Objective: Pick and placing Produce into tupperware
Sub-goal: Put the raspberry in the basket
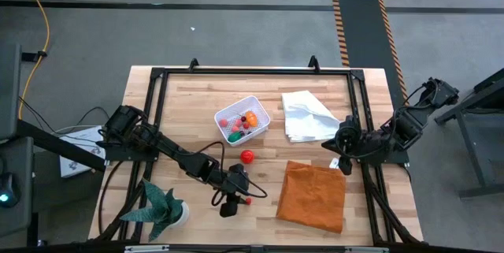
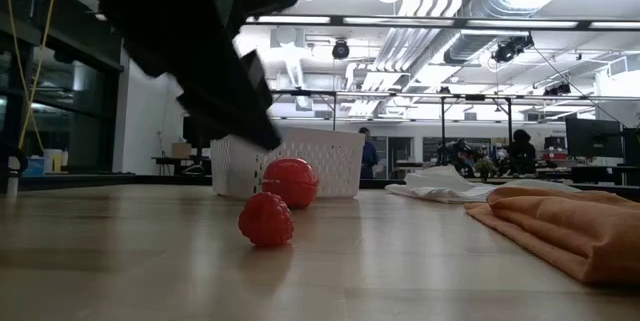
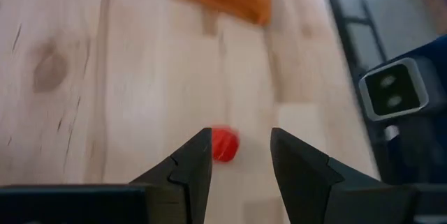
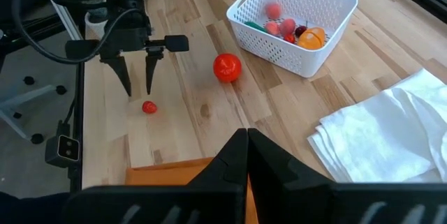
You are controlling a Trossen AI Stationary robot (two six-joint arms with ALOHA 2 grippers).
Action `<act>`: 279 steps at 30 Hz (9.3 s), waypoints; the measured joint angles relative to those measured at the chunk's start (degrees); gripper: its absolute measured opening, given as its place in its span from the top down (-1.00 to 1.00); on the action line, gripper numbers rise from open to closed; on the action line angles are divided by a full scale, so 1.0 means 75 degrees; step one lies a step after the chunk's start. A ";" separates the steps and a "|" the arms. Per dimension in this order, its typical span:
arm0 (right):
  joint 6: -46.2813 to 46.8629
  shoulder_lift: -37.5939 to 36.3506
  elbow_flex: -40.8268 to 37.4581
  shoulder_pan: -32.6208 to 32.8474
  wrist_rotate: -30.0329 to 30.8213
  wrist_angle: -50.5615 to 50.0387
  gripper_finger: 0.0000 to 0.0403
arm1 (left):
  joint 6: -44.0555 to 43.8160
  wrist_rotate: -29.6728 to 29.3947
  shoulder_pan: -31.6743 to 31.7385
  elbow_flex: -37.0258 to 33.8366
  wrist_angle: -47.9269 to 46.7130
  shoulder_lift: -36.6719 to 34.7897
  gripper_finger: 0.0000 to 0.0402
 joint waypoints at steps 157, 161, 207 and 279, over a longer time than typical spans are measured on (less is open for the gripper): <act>-0.0034 -0.0003 -0.0006 -0.0006 0.0464 -0.0122 1.00 | 0.2002 -0.0614 0.0204 -0.0015 0.0604 0.0836 0.06; -0.0037 -0.0004 -0.0006 -0.0006 0.0466 -0.0122 1.00 | 0.2002 -0.0602 0.0201 0.0008 0.0677 0.0819 0.06; 0.0061 -0.0006 -0.0006 -0.0006 0.0574 -0.0119 1.00 | 0.1938 -0.0373 0.0201 0.1318 -0.0590 0.1684 0.06; -0.0070 -0.0006 -0.0006 -0.0004 0.0571 0.0132 1.00 | 0.1921 -0.1381 0.1177 0.1300 -0.2981 -0.1952 0.42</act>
